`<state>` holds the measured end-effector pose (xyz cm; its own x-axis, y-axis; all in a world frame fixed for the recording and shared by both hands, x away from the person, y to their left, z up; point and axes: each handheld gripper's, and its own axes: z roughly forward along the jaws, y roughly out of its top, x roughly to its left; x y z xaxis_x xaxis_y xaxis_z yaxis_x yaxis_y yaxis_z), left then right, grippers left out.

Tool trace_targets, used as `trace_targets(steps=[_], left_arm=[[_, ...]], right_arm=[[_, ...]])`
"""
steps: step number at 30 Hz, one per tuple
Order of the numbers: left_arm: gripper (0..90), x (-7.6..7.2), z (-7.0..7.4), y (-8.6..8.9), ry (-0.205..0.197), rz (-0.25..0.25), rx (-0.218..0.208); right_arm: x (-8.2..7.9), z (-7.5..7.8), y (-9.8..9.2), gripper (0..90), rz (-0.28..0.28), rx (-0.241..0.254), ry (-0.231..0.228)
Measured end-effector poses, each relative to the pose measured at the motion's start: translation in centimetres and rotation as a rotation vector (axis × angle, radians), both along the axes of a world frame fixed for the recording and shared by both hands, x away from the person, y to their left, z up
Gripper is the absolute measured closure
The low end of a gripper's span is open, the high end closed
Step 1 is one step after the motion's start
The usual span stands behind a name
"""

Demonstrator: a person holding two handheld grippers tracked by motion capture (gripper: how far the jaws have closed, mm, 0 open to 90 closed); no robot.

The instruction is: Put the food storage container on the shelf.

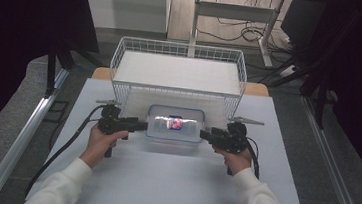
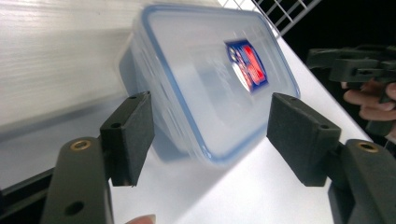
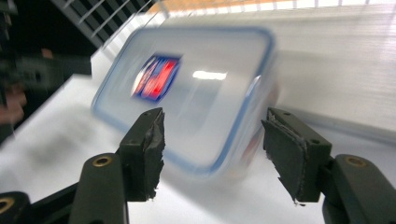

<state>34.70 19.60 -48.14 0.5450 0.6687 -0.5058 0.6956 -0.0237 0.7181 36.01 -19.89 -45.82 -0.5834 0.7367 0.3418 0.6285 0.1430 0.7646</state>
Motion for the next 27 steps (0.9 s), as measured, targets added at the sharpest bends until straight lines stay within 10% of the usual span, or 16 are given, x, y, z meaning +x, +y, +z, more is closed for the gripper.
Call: trace_targets(steps=[10, 21, 27], left_arm=[[28.9, -5.5, -0.4, 0.0, -0.023, -0.034, 0.089], [27.0, -8.4, -1.2, -1.1, -0.060, -0.058, 0.200], [27.2, -8.6, -1.8, -1.4, -0.044, -0.068, 0.211]], right_arm=[[-4.8, -1.3, 1.8, 57.3, 0.127, -0.198, -0.097], [-4.5, -3.4, 4.5, 87.4, 0.187, -0.265, -0.089], [-3.9, -4.0, 6.5, 88.7, 0.216, -0.293, -0.097]])
